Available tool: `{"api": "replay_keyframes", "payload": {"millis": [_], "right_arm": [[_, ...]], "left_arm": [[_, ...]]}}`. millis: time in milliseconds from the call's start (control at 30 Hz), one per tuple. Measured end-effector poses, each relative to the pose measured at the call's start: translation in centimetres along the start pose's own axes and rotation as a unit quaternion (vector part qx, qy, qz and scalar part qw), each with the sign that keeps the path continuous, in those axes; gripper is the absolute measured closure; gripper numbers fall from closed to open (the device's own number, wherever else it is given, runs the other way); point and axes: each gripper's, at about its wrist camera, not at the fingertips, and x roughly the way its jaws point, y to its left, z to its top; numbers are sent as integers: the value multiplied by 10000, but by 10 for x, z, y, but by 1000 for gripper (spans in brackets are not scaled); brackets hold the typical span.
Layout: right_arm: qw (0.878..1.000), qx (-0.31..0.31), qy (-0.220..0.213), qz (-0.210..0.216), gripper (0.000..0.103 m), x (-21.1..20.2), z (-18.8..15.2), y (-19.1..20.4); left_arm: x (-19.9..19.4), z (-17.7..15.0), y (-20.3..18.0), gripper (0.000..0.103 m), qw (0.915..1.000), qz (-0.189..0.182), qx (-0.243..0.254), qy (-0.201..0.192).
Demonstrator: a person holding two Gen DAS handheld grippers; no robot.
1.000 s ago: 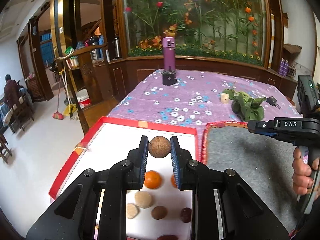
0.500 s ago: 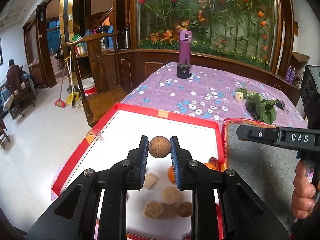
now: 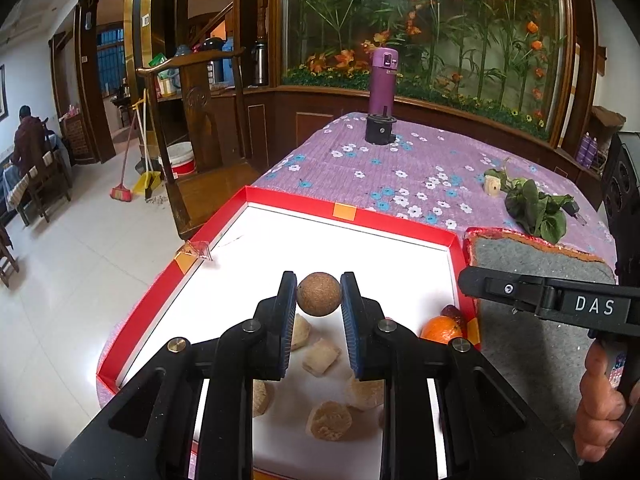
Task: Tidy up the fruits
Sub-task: 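Lower the nut into the white tray and open the right tool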
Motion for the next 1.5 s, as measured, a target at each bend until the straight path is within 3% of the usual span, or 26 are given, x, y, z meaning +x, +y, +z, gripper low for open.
{"api": "replay_keyframes", "payload": {"millis": [900,1500], "right_arm": [[9997,-111,117,-176,81,35,-5,13],[9980,-189,125,-590,81,50,-11,14]], "left_arm": [[24,-10,11,82,9996,-51,-45,257],[33,-19,14,82,9991,-11,-25,432]]}}
